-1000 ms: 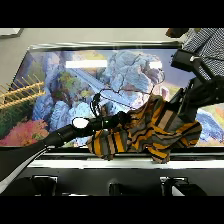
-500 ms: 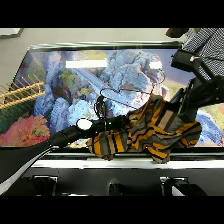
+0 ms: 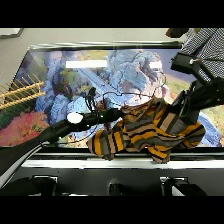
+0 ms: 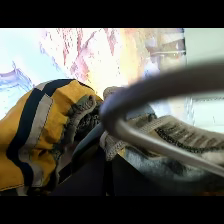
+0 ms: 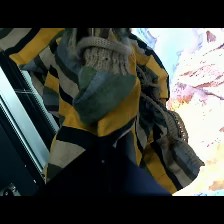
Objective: Fold the clothes and pants, and hang the long-sleeved shirts on hangers.
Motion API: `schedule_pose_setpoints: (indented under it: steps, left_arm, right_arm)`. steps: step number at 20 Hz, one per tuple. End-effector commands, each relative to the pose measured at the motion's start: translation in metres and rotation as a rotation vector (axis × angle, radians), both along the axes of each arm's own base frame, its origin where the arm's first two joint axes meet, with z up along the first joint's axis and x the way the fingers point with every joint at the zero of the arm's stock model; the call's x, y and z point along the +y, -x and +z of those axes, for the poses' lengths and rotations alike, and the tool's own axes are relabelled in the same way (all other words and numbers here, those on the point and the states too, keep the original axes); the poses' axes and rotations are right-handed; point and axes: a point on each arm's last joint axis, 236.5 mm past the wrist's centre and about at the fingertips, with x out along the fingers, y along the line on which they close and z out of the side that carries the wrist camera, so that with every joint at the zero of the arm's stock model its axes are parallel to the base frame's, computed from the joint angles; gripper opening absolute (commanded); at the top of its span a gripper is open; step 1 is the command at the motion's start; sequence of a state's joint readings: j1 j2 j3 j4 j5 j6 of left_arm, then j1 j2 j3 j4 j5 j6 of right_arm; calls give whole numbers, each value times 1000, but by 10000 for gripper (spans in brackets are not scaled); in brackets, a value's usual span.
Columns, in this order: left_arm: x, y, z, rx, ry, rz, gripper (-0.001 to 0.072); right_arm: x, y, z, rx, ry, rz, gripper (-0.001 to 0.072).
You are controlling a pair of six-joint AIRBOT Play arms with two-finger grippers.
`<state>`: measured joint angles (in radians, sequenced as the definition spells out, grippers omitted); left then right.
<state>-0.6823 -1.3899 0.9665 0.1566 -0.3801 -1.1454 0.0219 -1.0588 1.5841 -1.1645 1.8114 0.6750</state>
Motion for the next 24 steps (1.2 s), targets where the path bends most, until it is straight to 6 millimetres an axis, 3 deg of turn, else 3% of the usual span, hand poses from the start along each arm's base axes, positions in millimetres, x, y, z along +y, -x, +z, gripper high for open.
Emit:
schedule_pose_setpoints:
  steps: [1, 17, 24]
  left_arm:
    - [19, -8, 8, -1, 2, -23, 19]
    - [65, -38, 10, 32, 22, 28, 19]
    - [62, -43, 25, 6, 41, 13, 18]
  right_arm:
    - [-6, 3, -3, 26, 22, -25, 18]
    - [-8, 16, 7, 11, 19, -66, 17]
    - [2, 20, 2, 44, -23, -41, 16]
